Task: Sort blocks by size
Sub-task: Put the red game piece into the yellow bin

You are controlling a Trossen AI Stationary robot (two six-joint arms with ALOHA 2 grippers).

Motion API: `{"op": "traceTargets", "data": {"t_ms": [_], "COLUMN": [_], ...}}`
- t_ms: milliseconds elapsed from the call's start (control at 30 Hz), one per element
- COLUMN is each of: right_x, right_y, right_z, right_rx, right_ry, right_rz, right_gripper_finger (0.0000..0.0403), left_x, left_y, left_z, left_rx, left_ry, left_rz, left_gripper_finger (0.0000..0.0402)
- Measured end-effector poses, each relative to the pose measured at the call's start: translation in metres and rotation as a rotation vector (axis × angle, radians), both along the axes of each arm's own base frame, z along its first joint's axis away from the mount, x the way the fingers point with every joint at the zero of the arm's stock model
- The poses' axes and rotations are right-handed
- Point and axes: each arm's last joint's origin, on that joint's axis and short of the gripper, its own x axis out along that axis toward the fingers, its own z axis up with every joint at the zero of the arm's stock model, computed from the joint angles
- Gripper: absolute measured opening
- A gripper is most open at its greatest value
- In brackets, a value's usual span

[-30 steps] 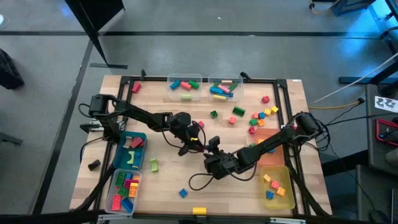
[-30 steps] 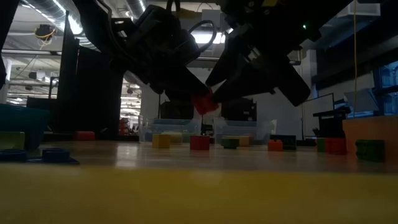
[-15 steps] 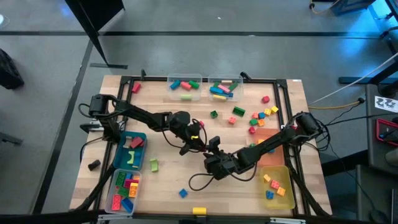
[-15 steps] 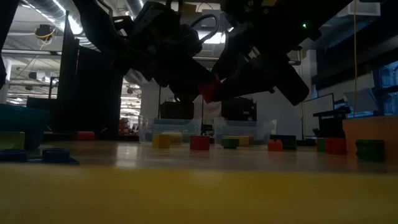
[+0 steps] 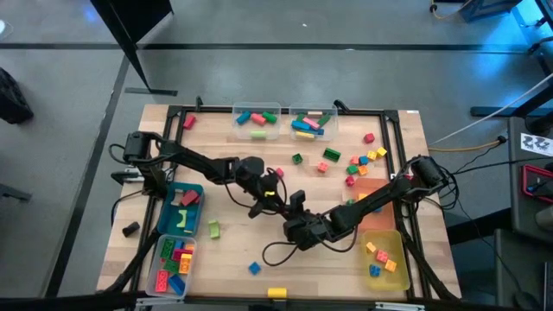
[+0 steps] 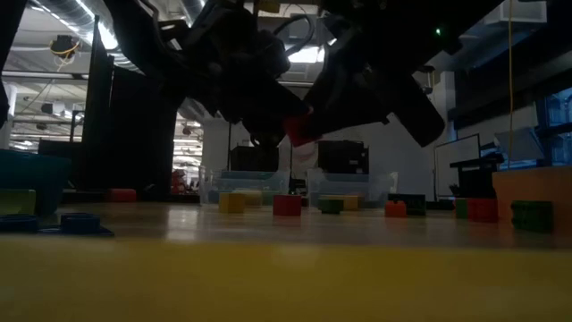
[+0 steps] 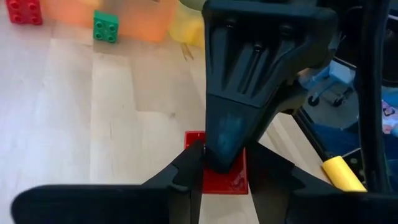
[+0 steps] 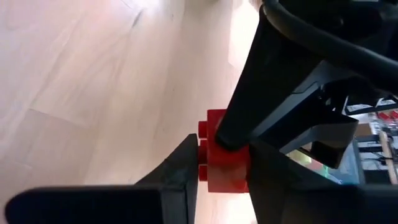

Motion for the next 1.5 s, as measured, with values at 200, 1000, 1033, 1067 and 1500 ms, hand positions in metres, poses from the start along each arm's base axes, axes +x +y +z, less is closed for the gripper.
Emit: {"op": "traceTargets", "data": {"t_ms": [200, 1000, 1033, 1067, 1500], "right_x": [0.001, -0.075, -0.081, -0.087, -0.156], "right_y": [0.002, 0.057, 0.063, 0.068, 0.117], "right_z": [0.0, 0.061, 0.061, 0.061, 0.062], "right_rx": [0.079, 0.514, 0.541, 0.565, 0.678], "right_ry": [-0.023, 0.49, 0.507, 0.524, 0.607], "right_rz": [-0.002, -0.514, -0.544, -0.573, -0.93], "right_gripper_finger": [0.0102, 0.0105, 0.0106, 0.0107, 0.0108], "left_x": [0.0, 0.0, 0.0, 0.0, 0.0], "left_y": [-0.006, 0.0, 0.0, -0.001, 0.0], "left_z": [-0.001, -0.001, -0.001, -0.001, -0.001], "left_rx": [0.005, 0.054, 0.056, 0.06, 0.119], "left_ry": [0.004, -0.014, -0.015, -0.016, -0.049], "left_rz": [-0.011, 0.008, 0.007, 0.005, -0.023], "left_gripper_finger": [0.0137, 0.0198, 0.0198, 0.0198, 0.0198]}}
